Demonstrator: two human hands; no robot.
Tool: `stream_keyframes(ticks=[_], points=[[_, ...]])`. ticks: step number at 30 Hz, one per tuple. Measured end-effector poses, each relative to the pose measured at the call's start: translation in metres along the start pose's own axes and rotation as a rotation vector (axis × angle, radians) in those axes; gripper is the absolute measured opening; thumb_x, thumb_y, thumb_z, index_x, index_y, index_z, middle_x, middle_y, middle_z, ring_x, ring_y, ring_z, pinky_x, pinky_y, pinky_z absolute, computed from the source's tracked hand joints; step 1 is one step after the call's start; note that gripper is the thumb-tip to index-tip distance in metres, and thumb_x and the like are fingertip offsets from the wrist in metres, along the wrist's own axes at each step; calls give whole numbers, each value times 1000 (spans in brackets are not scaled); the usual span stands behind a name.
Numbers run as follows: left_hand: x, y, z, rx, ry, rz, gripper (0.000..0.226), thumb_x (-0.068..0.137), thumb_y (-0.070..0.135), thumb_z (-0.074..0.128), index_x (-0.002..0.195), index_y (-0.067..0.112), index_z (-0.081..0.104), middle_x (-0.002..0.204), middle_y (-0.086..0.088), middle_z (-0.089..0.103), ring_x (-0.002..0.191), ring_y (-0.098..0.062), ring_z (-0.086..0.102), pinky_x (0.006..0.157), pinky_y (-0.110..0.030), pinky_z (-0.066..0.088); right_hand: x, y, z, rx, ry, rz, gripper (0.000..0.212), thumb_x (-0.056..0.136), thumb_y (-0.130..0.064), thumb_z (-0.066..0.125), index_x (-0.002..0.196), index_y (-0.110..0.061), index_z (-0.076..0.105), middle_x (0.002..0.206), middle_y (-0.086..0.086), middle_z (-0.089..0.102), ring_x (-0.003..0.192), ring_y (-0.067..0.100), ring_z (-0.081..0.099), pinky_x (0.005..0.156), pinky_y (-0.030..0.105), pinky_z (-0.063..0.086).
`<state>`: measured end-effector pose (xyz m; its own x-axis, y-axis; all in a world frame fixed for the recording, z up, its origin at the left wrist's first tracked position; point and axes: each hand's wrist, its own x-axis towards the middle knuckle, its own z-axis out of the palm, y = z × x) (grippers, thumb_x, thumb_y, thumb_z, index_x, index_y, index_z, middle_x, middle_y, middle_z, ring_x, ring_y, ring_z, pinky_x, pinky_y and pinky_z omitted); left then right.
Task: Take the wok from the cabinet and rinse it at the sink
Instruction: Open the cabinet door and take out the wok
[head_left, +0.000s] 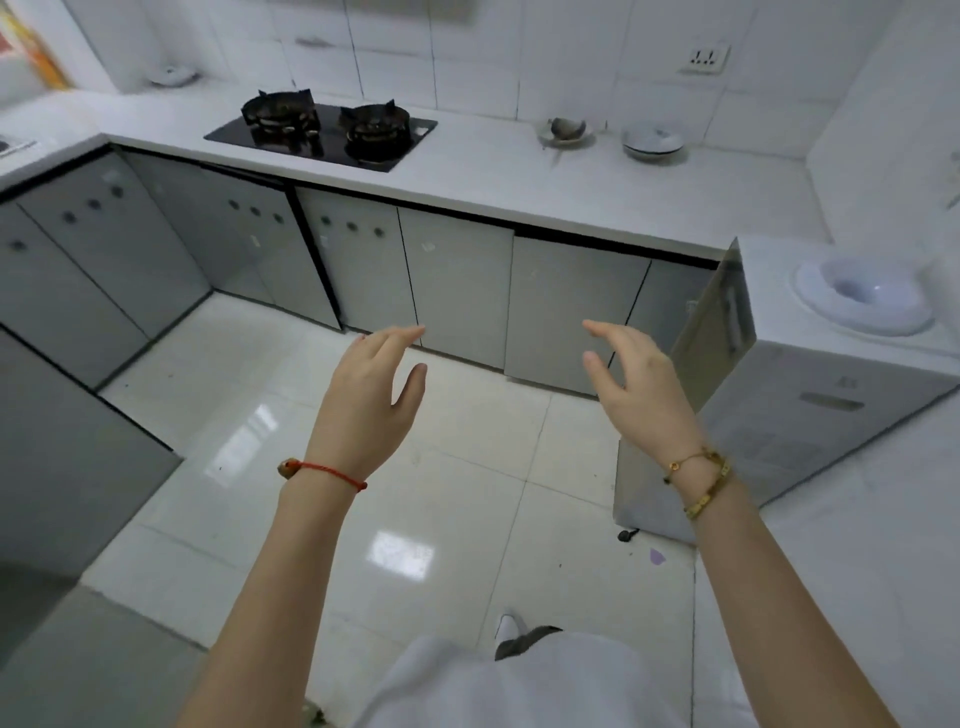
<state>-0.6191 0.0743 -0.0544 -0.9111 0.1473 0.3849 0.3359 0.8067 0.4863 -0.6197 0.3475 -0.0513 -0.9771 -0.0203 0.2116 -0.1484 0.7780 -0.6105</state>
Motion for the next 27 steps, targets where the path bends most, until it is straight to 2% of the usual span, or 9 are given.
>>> stream_keyframes(ticks=[5, 8, 12, 16, 22, 27], points=[[54, -29, 14, -4, 17, -91, 37, 97, 18, 52, 134, 14, 53, 127, -1, 60, 122, -18, 52, 109, -46, 39, 91, 4, 20, 20, -59, -50, 40, 101, -24, 45, 139, -12, 48, 140, 3, 51, 134, 15, 41, 110, 24, 27], [82, -51, 20, 6, 18, -147, 37, 97, 18, 52, 134, 15, 53, 127, 0, 60, 120, -17, 52, 110, -46, 38, 135, 6, 37, 32, -95, -65, 40, 101, -24, 45, 139, -12, 48, 140, 3, 51, 134, 15, 41, 112, 28, 29], [127, -88, 34, 12, 20, -190, 36, 97, 18, 52, 133, 16, 54, 127, 0, 60, 120, -17, 52, 110, -42, 38, 189, 12, 68, 34, -128, -58, 39, 101, -24, 45, 138, -13, 49, 139, 2, 52, 133, 15, 42, 109, 22, 26], [190, -137, 48, 7, -4, -175, 37, 97, 20, 51, 134, 17, 53, 130, 1, 60, 124, -17, 52, 108, -33, 39, 249, 14, 101, 50, -133, -27, 39, 101, -24, 44, 138, -14, 49, 138, 1, 51, 133, 14, 41, 108, 22, 25], [309, -211, 52, -20, -35, -109, 37, 97, 20, 52, 134, 15, 53, 127, 0, 61, 124, -18, 52, 113, -42, 34, 360, -1, 146, 75, -85, 29, 38, 101, -23, 45, 138, -14, 50, 139, 0, 51, 134, 14, 41, 108, 22, 24], [403, -260, 53, -23, -98, -19, 38, 96, 17, 53, 134, 14, 53, 128, -1, 60, 121, -17, 53, 108, -47, 39, 442, -18, 176, 90, -12, 77, 38, 101, -22, 47, 137, -14, 51, 139, 1, 52, 133, 13, 41, 107, 19, 23]])
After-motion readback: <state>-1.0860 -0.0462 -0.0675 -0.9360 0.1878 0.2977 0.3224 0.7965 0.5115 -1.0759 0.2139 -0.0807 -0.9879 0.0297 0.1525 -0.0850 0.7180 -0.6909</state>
